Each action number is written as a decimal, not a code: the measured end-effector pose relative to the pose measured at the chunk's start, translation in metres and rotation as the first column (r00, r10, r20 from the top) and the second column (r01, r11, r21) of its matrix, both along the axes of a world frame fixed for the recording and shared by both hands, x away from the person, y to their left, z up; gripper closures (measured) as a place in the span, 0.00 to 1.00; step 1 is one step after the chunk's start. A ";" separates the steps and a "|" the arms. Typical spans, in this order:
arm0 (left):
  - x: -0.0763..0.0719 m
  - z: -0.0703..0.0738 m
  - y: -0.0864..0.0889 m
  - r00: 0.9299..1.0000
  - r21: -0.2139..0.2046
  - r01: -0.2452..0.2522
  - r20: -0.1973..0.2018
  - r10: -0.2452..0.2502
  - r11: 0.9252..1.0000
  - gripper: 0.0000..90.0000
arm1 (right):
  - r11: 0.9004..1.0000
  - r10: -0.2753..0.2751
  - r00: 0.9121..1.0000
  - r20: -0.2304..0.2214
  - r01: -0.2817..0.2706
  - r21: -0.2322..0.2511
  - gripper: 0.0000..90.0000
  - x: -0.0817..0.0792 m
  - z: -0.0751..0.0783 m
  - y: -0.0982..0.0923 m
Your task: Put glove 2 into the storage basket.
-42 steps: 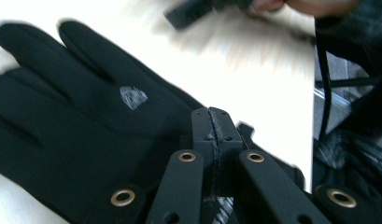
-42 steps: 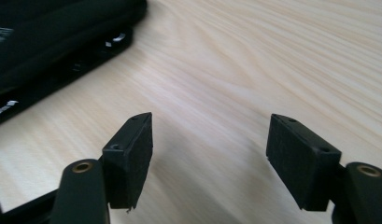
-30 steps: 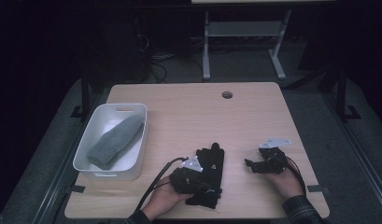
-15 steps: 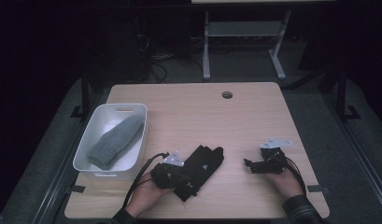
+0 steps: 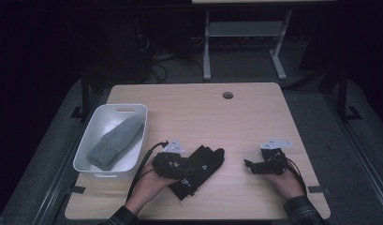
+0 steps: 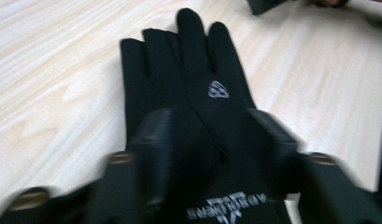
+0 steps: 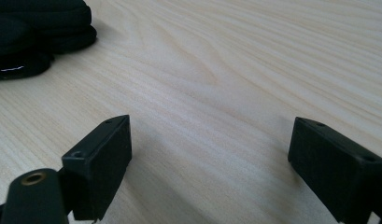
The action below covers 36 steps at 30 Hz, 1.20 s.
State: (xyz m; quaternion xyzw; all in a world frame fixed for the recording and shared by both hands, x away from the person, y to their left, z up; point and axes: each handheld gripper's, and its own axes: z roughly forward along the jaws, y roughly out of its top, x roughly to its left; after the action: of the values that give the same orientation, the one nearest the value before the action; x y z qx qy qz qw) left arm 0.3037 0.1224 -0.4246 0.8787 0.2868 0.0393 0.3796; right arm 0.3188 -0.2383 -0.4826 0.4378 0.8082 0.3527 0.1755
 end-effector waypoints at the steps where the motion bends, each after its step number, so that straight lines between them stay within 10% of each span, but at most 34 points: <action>1: 0.002 -0.001 -0.001 1.000 0.006 -0.002 0.007 0.002 1.000 0.40 | 1.000 -0.001 1.000 0.000 0.001 0.001 0.15 0.000 0.000 0.000; 7: 0.013 -0.009 -0.016 0.999 0.056 -0.031 0.019 0.030 0.998 0.21 | 1.000 0.001 1.000 -0.002 -0.001 0.002 0.15 0.000 0.000 0.001; 19: 0.020 -0.032 -0.031 1.000 0.150 -0.031 0.000 0.032 0.988 0.20 | 1.000 0.003 1.000 -0.005 -0.003 0.002 0.14 -0.001 0.000 0.002; 28: 0.017 -0.035 -0.029 1.000 0.129 -0.005 -0.018 0.007 0.992 0.35 | 1.000 0.004 1.000 -0.005 -0.003 0.003 0.14 -0.001 0.000 0.002; 36: 0.019 -0.032 -0.027 0.994 0.085 0.073 -0.090 -0.065 0.994 0.73 | 1.000 0.003 1.000 -0.005 -0.003 0.003 0.15 -0.001 0.000 0.002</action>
State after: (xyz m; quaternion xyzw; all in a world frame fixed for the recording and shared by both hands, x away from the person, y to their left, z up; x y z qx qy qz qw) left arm 0.3226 0.0954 -0.4570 0.9049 0.2703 0.0005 0.3286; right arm 0.3179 -0.2361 -0.4825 0.4378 0.8087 0.3530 0.1724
